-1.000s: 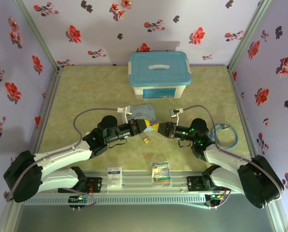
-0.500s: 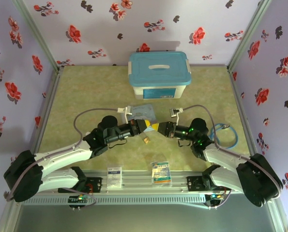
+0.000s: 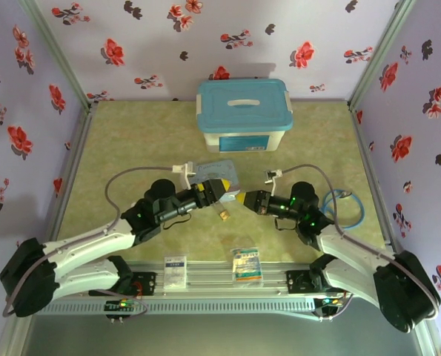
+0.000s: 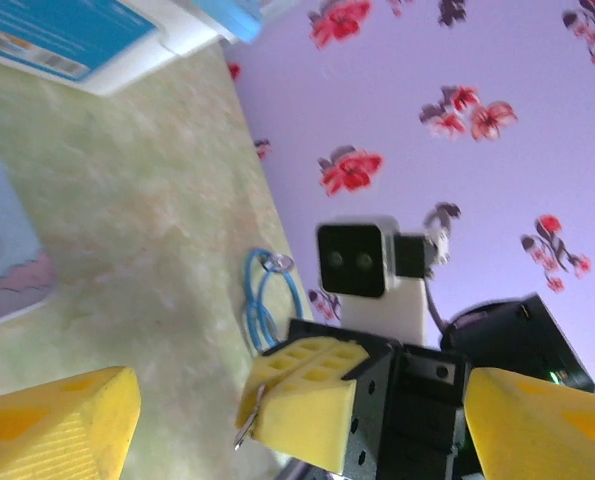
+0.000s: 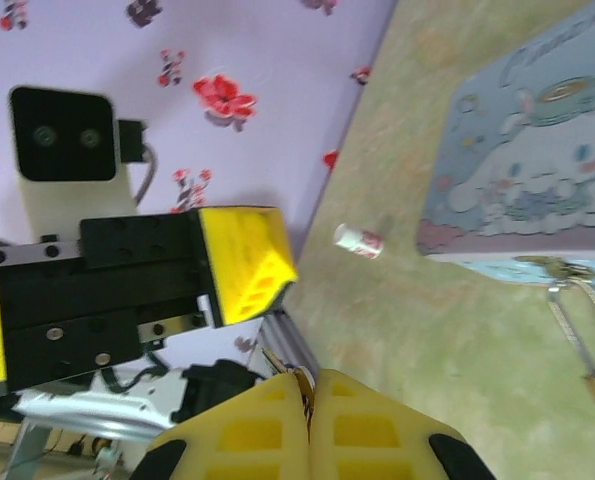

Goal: Unlock the padlock with the key

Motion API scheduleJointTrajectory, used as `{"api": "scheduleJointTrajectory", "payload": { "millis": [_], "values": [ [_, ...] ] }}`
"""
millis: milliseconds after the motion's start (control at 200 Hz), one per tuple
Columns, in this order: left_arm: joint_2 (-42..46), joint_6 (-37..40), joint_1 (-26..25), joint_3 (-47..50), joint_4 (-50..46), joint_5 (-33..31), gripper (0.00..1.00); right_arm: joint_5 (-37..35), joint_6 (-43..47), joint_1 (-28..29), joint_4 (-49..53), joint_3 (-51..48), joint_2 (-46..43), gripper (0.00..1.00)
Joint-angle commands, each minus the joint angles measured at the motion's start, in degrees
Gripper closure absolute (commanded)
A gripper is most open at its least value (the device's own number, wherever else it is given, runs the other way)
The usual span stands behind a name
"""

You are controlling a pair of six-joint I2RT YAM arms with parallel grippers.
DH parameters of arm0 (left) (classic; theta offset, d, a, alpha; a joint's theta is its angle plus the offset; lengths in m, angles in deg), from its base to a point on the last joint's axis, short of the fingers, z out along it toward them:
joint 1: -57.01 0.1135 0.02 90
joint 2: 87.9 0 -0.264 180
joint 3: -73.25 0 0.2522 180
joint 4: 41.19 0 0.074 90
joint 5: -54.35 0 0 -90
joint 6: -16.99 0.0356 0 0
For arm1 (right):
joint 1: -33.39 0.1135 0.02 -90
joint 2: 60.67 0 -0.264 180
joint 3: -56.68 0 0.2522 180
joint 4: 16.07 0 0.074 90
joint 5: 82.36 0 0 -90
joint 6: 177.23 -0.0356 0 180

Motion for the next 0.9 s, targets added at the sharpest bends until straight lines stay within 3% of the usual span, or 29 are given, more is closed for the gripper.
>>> {"api": "scheduleJointTrajectory", "payload": {
  "millis": [0,235,440,575,715,895],
  "values": [
    [0.4,1.4,-2.5,-2.0,-16.0,-12.0,0.15,-7.9,5.8,-0.2,11.3,1.6,-2.7,1.0],
    [-7.5,-2.6,-8.4,-2.3,-17.8,-20.2,0.17,-20.9,6.7,-0.8,22.6,1.3,-4.9,1.0],
    [-15.3,-5.7,-10.6,-0.3,-10.4,-25.1,0.21,-19.6,6.1,-0.8,21.5,0.0,-5.3,1.0],
    [-19.7,-4.8,-11.1,-0.1,-7.5,-27.4,0.35,-19.5,5.8,-0.8,21.8,-0.8,-6.9,1.0],
    [-23.2,-1.4,-11.9,-4.6,-13.7,-29.1,0.36,-20.0,5.9,-0.8,22.4,-2.1,-8.3,1.0],
    [-27.6,-4.9,-12.5,-1.7,-5.9,-30.5,0.37,-20.0,5.7,-0.8,21.5,-3.2,-8.6,1.0]
  ]
}}
